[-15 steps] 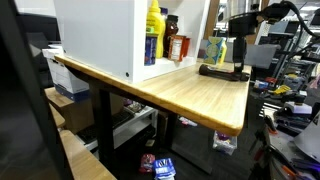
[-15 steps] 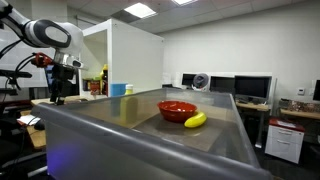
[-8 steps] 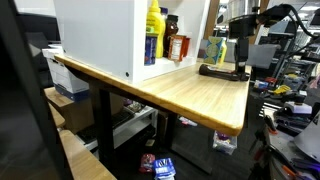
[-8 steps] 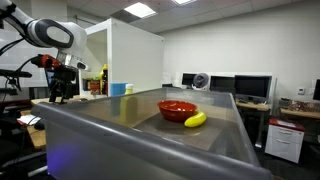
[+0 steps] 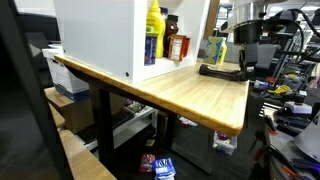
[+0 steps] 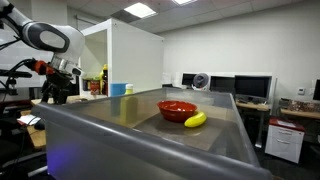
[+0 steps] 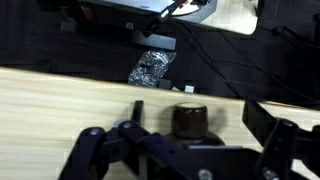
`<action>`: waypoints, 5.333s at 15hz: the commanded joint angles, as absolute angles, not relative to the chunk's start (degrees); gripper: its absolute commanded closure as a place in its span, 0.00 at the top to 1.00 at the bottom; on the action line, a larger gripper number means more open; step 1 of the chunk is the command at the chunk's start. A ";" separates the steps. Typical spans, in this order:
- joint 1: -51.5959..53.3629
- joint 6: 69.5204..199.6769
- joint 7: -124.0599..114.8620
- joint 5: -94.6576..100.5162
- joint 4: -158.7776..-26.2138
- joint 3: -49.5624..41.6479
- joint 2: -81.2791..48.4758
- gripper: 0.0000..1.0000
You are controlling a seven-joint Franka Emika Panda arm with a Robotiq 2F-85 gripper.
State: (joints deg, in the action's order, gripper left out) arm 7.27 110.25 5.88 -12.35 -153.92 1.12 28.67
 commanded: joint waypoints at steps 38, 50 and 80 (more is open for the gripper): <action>10.61 129.92 5.51 -9.19 -160.29 2.77 36.32 0.17; 16.78 143.75 9.90 -16.77 -160.42 -0.24 29.76 0.00; 14.63 129.51 6.92 -15.19 -158.74 0.51 36.81 1.00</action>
State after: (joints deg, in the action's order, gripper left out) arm 15.65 131.42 7.63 -15.45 -158.81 -1.20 36.98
